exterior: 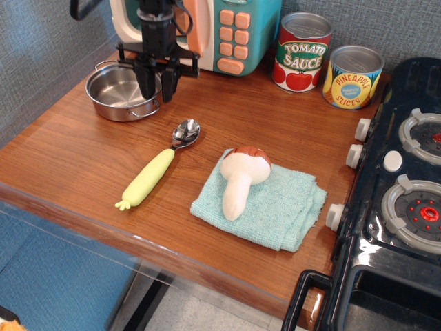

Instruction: Place the pot in front of the oven.

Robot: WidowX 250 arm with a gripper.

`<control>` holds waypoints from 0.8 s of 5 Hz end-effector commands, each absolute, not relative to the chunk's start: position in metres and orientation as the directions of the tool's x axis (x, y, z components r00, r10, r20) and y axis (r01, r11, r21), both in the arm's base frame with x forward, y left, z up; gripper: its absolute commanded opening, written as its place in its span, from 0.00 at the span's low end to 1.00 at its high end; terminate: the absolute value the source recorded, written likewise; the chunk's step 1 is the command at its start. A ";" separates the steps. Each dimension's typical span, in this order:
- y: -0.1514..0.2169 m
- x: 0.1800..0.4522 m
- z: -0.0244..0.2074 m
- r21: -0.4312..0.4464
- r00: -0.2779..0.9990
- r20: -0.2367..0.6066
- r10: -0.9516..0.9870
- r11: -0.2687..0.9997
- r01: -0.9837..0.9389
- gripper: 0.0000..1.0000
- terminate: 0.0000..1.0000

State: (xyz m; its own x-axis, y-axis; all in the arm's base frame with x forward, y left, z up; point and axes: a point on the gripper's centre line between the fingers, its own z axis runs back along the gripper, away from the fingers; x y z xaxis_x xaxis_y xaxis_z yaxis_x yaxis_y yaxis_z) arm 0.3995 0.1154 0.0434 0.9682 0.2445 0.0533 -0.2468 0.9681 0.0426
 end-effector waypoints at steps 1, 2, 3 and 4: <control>0.095 0.383 0.114 0.035 0.971 0.189 0.145 0.987 -0.154 1.00 0.00; 0.088 0.382 0.110 0.040 0.980 0.170 0.101 0.993 -0.109 1.00 0.00; 0.088 0.382 0.110 0.040 0.980 0.170 0.101 0.993 -0.109 1.00 0.00; 0.088 0.382 0.110 0.040 0.980 0.170 0.101 0.993 -0.109 1.00 1.00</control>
